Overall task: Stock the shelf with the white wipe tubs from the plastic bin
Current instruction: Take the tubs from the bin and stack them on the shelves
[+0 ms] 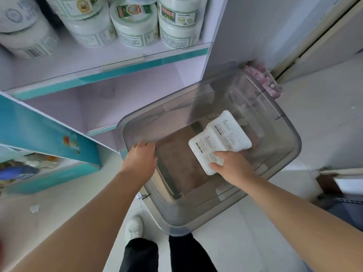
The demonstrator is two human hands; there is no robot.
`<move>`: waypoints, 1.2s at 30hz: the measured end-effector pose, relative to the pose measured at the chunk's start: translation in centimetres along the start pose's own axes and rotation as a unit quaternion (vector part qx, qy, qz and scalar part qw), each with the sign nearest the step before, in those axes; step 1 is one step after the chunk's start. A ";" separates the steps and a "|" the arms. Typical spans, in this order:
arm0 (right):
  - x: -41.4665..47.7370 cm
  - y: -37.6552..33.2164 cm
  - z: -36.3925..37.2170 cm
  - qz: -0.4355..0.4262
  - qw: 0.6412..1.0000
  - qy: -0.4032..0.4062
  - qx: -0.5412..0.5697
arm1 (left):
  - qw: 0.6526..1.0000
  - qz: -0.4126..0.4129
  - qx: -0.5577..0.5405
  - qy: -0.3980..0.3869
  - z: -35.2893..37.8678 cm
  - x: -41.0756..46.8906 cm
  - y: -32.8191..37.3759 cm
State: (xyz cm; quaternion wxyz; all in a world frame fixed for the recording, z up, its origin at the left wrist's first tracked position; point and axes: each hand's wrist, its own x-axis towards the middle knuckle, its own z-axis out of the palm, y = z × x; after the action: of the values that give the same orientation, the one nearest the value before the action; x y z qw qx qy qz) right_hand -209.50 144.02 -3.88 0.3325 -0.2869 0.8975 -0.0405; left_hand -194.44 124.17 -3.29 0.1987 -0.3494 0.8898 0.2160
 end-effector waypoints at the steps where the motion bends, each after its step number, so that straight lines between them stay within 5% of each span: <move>1: 0.1 -0.1 0.3 0.004 1.000 -0.005 0.010 | 1.000 -0.005 -0.001 -0.001 -0.2 0.0 -0.2; 10: 1.6 -1.1 1.2 0.037 0.995 -0.018 0.087 | 0.999 -0.036 0.030 0.022 -2.6 1.9 -2.8; 21: 5.4 0.0 4.3 0.188 0.971 -0.008 0.147 | 0.990 0.056 0.094 -0.093 2.9 9.2 2.8; 29: 8.8 2.0 8.2 0.316 0.882 -0.020 0.348 | 0.967 0.166 -0.030 -0.193 7.2 16.2 6.8; 36: 8.4 2.1 7.5 0.350 0.782 0.059 0.512 | 0.959 0.108 -0.150 -0.215 7.9 16.0 5.9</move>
State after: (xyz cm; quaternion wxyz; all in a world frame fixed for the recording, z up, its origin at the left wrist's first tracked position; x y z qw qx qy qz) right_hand -211.06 142.14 -15.03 0.3678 0.2625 0.8012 -0.3924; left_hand -207.85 123.63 -16.49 0.3061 -0.2219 0.8160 0.4374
